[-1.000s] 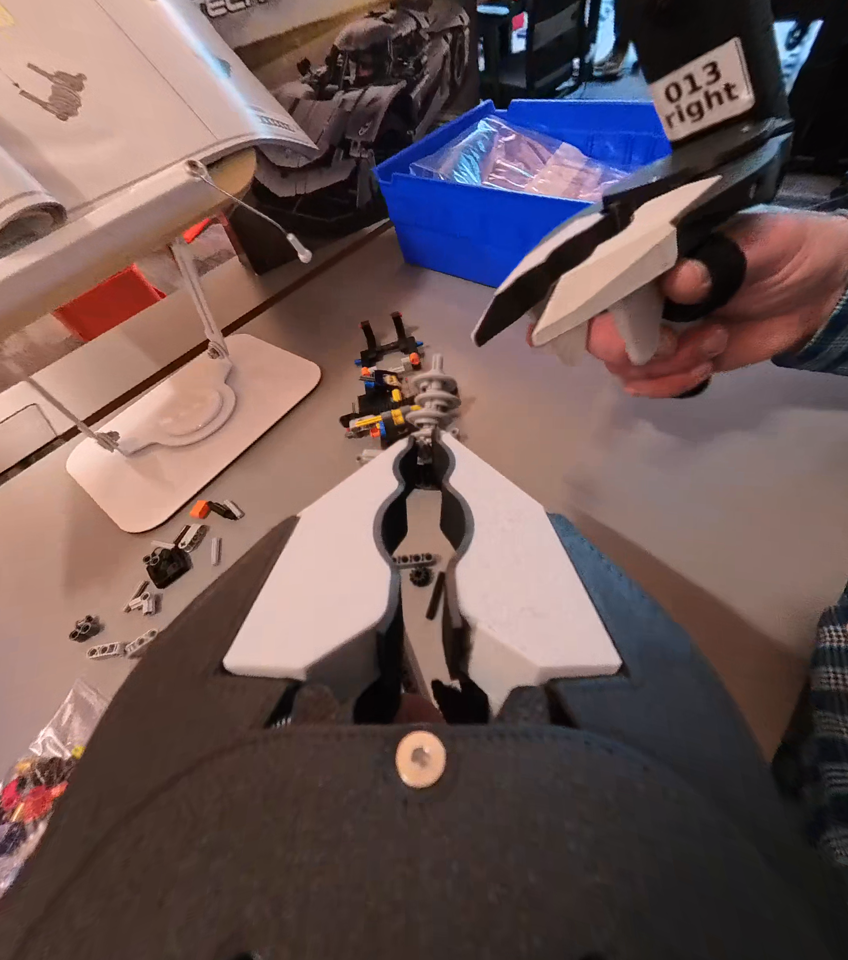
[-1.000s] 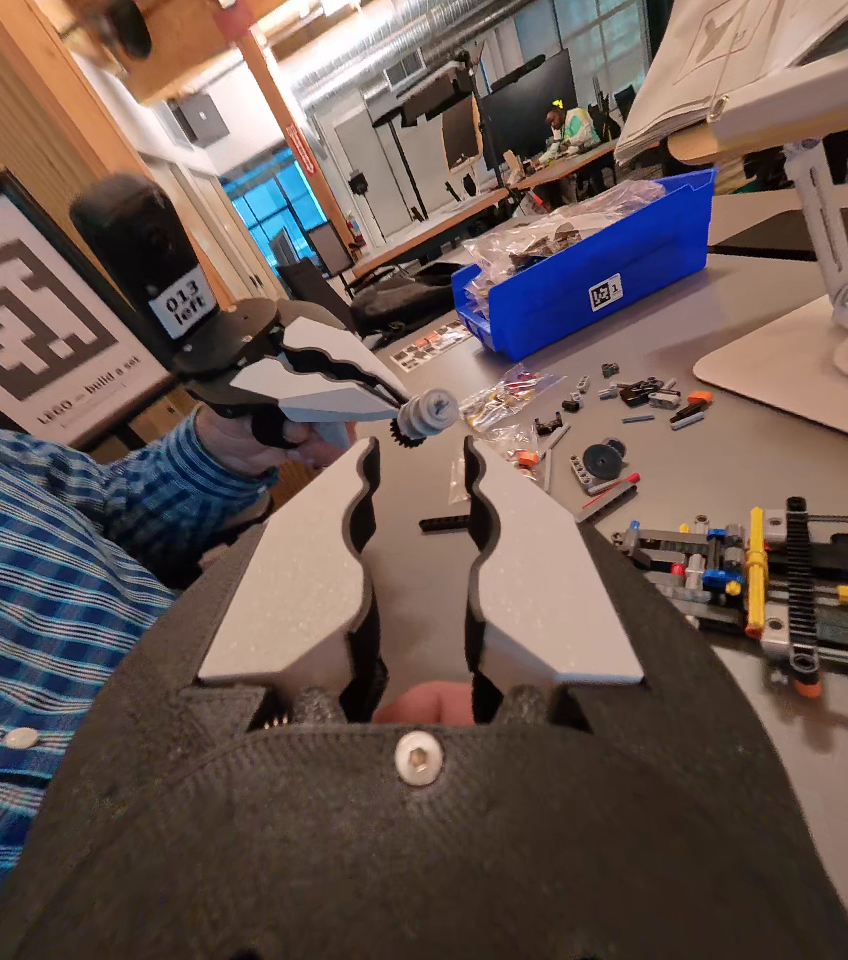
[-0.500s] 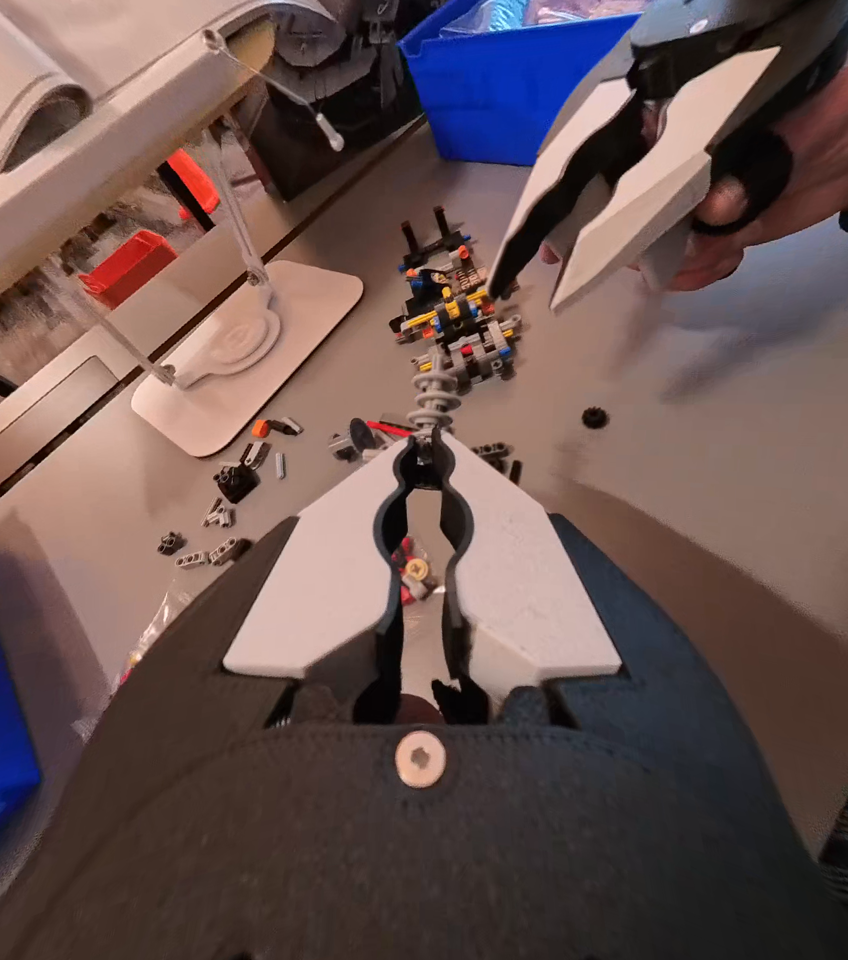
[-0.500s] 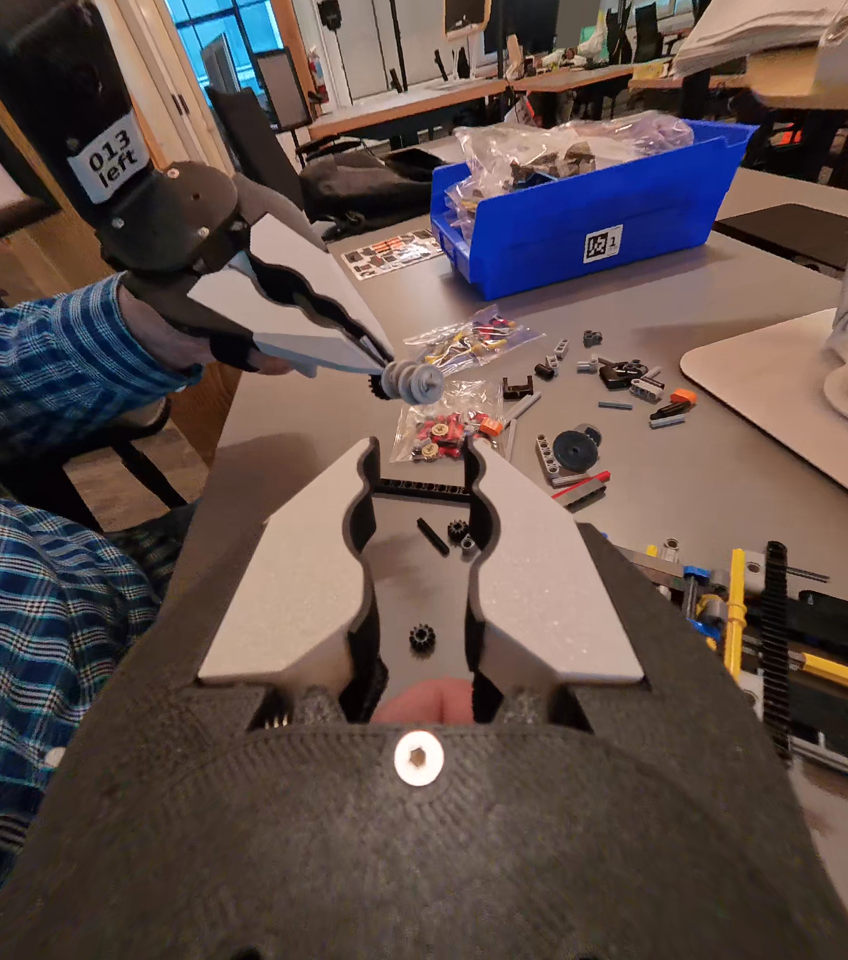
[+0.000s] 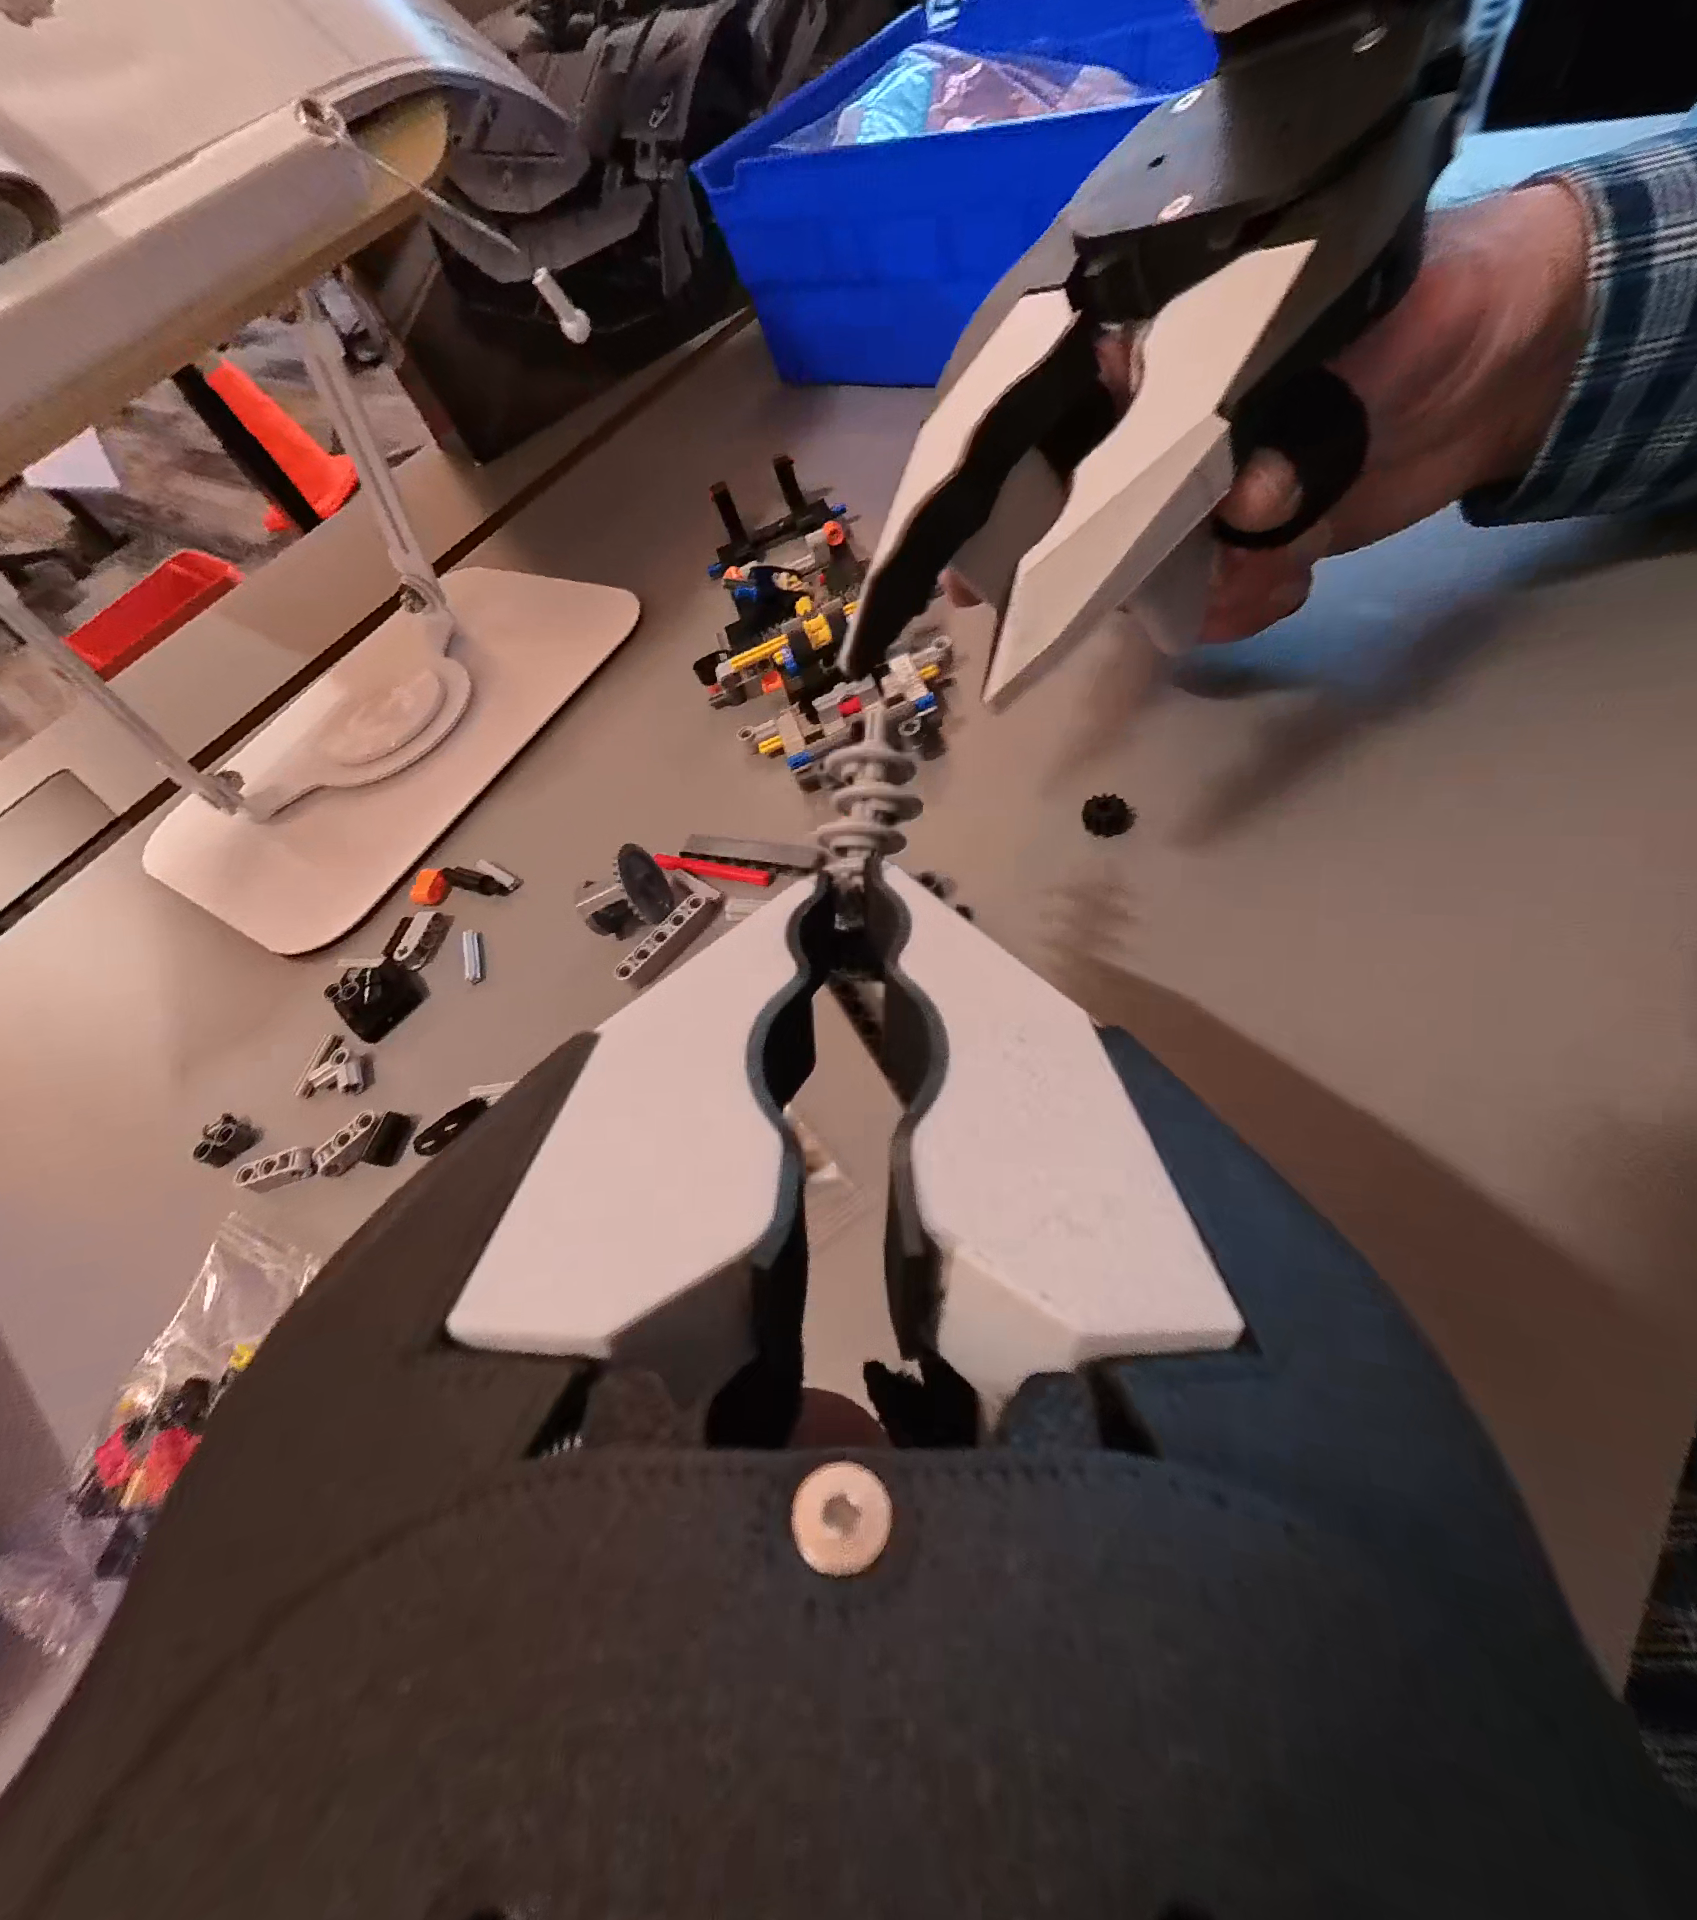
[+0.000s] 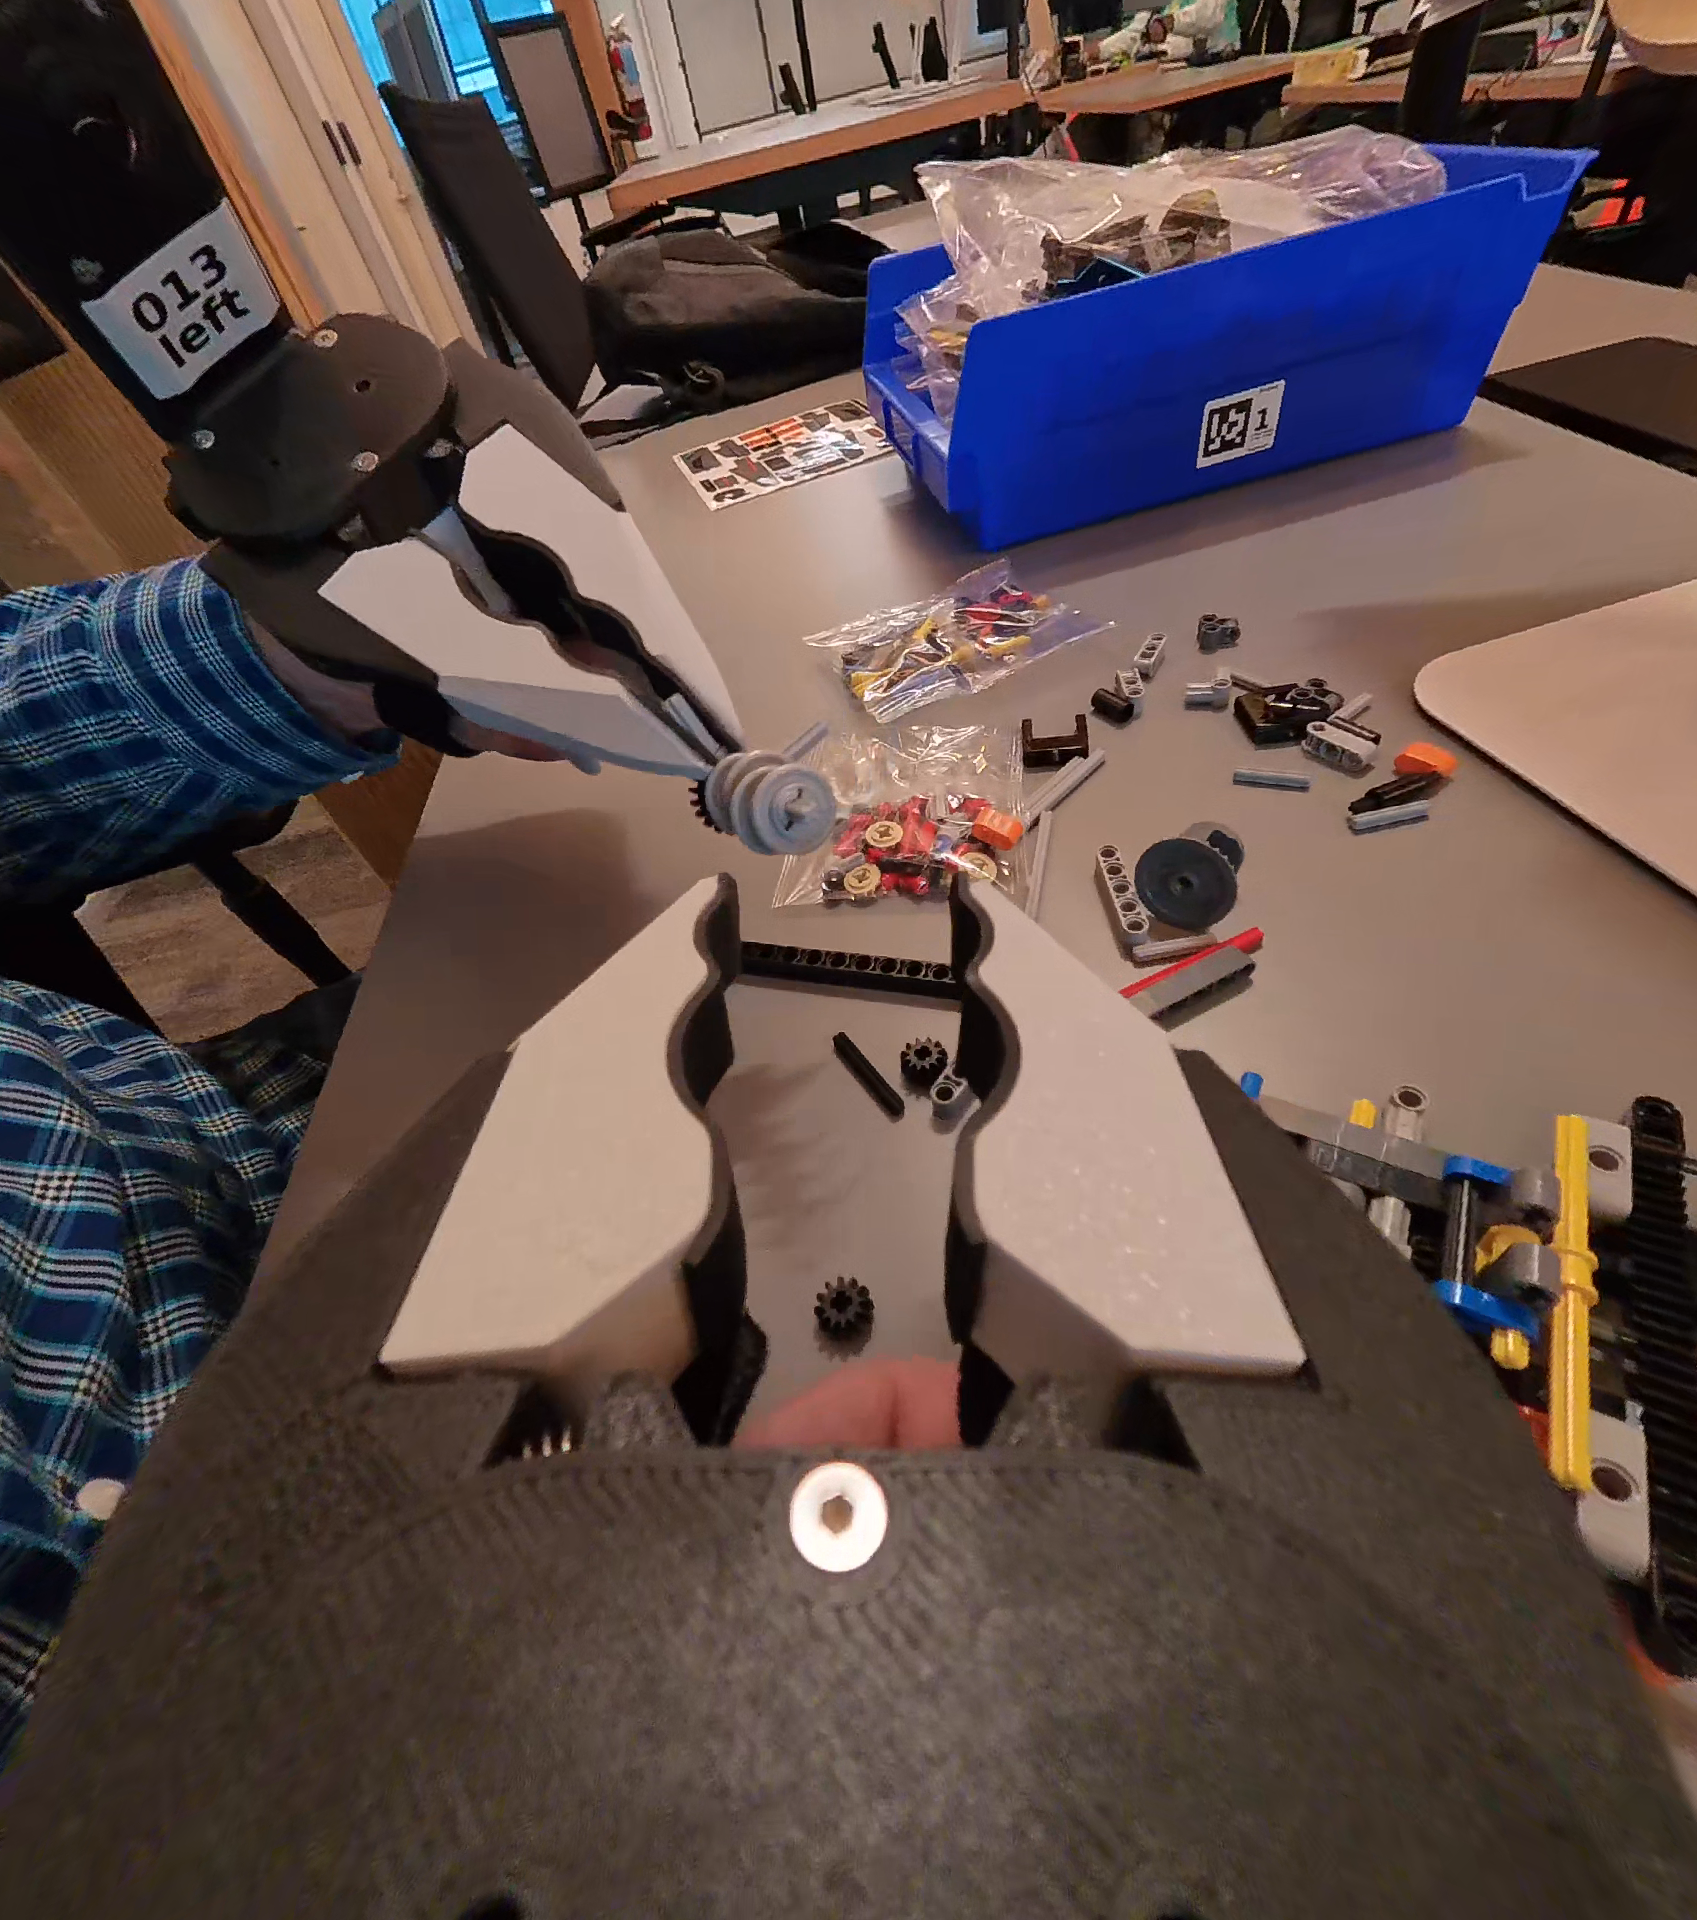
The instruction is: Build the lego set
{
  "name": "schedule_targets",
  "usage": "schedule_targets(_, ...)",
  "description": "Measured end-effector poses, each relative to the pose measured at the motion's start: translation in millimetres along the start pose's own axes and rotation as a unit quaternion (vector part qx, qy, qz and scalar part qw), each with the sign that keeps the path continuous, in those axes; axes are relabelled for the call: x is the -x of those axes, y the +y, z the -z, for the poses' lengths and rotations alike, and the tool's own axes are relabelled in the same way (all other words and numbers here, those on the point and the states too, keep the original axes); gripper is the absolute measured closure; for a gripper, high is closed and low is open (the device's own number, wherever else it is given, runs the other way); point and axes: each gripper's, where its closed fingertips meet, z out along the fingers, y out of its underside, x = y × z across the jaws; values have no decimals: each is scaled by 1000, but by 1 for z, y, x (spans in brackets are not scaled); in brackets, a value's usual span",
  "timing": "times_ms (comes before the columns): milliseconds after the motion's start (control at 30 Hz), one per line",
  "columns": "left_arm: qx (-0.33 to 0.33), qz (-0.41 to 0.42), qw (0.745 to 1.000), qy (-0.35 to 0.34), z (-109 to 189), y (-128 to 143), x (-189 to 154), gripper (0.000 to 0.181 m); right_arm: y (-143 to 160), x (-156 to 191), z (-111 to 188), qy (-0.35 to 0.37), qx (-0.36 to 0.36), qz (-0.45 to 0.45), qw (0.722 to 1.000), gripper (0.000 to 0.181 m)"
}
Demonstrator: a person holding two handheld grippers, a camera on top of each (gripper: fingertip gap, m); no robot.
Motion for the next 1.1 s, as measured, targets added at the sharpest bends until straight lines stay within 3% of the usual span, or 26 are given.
schedule_targets(33,-6,-2,1000,6,0,-2,-3,179,-1,1,-1,-2,0,0,1000,143)
schedule_targets(267,8,-61,998,5,0,-11,-5,179,-6,0,-7,-2,1,15,1000,141)
schedule_targets(533,58,-100,993,-29,8,-23,32,179,-18,-6,-2,23,6,68,997,137)
schedule_targets(867,116,35,993,15,25,-20,94,179,-11,-9,2,4,-2,36,999,137)
schedule_targets(1100,140,59,988,8,30,-24,133,179,-7,-10,2,-2,-3,33,999,136)
